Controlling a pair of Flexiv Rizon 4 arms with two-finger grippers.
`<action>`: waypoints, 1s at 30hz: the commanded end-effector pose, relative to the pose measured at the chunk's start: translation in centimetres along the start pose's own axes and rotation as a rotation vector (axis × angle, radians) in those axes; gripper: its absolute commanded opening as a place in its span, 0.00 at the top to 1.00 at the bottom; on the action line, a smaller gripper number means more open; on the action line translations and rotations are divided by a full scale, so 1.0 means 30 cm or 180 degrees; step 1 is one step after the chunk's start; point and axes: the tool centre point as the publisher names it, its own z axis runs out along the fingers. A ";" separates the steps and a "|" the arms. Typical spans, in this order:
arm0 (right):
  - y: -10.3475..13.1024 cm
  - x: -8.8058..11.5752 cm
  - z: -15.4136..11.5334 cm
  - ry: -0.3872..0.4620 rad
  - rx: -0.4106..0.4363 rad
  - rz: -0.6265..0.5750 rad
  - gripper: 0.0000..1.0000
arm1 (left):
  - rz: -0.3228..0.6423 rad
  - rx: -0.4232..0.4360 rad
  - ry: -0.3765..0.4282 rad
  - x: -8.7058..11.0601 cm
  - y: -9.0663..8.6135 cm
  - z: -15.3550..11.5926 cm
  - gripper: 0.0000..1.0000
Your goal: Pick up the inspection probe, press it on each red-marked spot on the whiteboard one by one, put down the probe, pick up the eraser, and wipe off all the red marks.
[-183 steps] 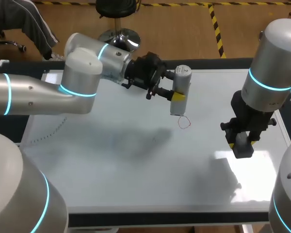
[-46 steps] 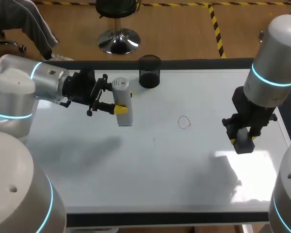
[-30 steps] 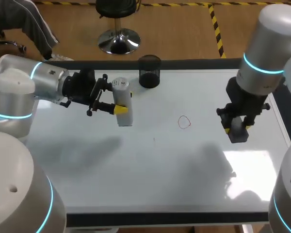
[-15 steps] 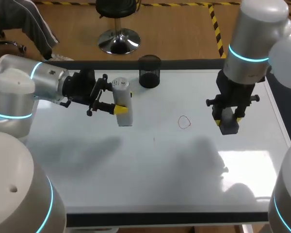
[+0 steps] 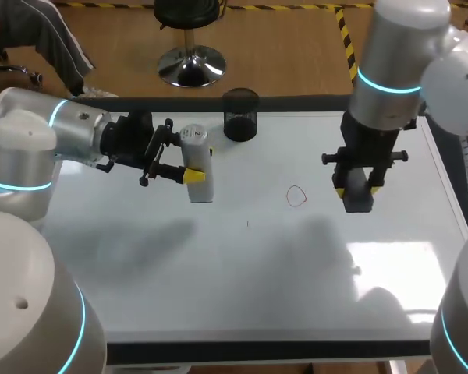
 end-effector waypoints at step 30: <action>0.092 0.270 0.116 0.0216 -0.0131 -0.0135 1.00 | 0.0005 0.0001 -0.0007 0.003 -0.004 -0.001 1.00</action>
